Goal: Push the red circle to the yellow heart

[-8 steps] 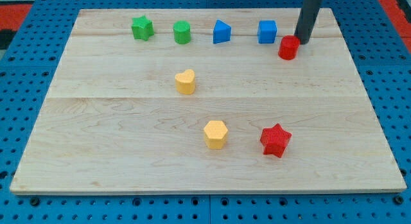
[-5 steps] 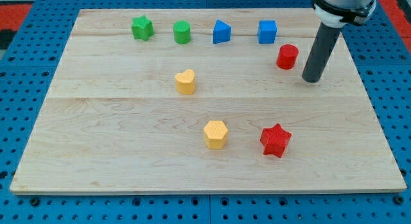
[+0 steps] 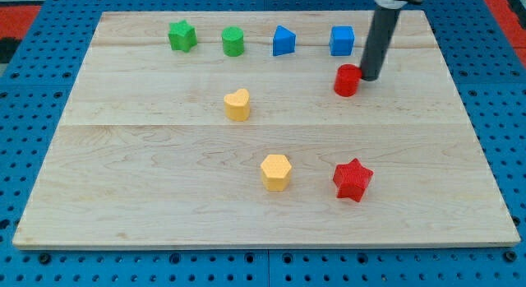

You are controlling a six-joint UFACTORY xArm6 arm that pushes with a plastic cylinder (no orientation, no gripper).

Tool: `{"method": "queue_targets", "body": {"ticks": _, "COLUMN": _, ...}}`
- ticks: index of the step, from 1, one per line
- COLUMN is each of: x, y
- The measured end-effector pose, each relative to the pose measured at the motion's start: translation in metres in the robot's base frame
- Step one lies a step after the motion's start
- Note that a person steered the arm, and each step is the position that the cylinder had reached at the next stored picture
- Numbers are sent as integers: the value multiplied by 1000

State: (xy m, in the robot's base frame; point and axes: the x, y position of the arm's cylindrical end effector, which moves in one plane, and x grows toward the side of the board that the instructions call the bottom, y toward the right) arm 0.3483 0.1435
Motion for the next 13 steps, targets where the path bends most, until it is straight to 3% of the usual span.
{"method": "queue_targets", "body": {"ticks": 4, "x": 57, "y": -66}}
{"method": "queue_targets", "body": {"ticks": 7, "x": 21, "y": -81}}
{"method": "queue_targets", "body": {"ticks": 10, "x": 79, "y": -98}}
{"method": "queue_targets", "body": {"ticks": 12, "x": 82, "y": -128}}
{"method": "queue_targets", "body": {"ticks": 13, "x": 60, "y": -137}}
